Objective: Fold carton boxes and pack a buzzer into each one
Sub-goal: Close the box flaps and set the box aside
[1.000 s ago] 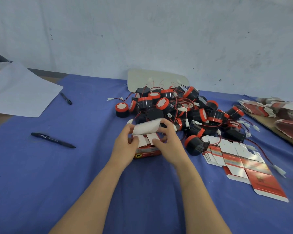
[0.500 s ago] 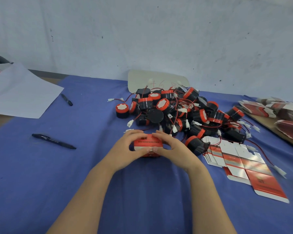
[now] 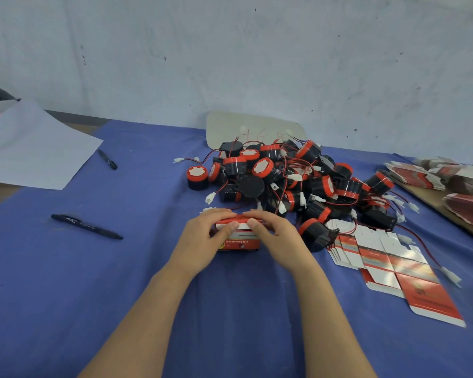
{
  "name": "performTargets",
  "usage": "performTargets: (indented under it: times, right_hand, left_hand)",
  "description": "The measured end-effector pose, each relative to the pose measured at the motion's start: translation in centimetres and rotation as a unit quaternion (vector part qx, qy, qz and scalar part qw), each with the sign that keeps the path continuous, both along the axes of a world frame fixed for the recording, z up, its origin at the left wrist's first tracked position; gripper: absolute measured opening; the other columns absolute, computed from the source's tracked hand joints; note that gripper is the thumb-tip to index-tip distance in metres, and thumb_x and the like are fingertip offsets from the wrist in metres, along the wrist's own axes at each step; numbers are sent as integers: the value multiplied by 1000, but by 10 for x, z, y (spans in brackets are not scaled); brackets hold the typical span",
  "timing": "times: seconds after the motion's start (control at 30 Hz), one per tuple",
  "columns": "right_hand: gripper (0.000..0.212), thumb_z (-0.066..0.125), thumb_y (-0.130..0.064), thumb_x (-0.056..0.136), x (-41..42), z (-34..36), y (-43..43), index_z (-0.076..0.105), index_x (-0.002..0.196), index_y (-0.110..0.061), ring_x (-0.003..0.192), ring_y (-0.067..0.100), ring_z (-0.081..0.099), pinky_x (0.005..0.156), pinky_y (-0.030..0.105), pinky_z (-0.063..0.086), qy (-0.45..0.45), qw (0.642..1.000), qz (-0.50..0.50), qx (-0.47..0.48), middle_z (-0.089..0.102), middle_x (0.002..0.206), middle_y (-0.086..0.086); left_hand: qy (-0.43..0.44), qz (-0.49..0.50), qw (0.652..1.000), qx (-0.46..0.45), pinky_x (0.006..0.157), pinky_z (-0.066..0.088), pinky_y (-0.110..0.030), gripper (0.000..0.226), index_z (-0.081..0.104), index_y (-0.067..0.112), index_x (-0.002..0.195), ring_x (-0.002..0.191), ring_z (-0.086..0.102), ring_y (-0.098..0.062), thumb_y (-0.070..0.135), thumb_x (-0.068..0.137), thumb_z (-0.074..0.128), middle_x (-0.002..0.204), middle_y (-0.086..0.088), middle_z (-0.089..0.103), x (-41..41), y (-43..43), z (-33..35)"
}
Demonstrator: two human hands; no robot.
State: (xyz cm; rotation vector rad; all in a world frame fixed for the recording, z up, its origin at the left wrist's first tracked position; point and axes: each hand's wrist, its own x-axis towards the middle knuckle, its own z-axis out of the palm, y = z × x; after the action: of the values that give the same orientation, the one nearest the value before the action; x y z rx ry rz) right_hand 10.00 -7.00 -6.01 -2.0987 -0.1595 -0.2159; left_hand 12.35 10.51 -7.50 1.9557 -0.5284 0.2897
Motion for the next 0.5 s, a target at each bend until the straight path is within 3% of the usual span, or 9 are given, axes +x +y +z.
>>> performTargets:
  times: [0.1,0.2,0.33,0.43,0.5]
  right_hand:
    - [20,55,-28,96,-1,1,1,64,113,-31,107,4,58,85,12,46,0,1000,2,10,62,110,-17]
    - [22,58,-22,95,-1,4,1,65,115,-29,110,5,54,88,11,43,20,999,13,28,58,117,-18]
    - [18,58,-23,95,-1,4,6,70,108,-24,101,8,62,81,14,48,45,993,-16,110,67,109,-11]
    - [15,55,-24,96,2,0,15,70,96,-22,92,14,63,77,22,50,41,986,-76,142,71,96,-2]
    - [13,55,-21,96,3,-1,18,66,91,-25,92,15,61,75,23,49,54,980,-87,169,68,96,-2]
  left_hand:
    - [10,-2,1000,-17,84,45,-7,27,64,23,118,106,56,-3,29,92,60,118,10,60,0,-1,-1]
    - [52,-47,997,-13,93,44,-12,29,56,28,123,121,46,-4,23,95,57,132,11,48,0,-2,-4]
    - [111,-89,990,1,81,35,5,32,48,36,125,130,22,5,15,100,46,153,16,21,-1,-2,-2]
    - [176,-76,980,-58,84,33,-6,30,53,49,107,133,23,2,22,101,40,157,13,16,-4,-7,6]
    - [191,-43,978,-70,94,30,-15,29,53,50,112,138,23,-5,30,103,34,158,9,17,-6,-12,9]
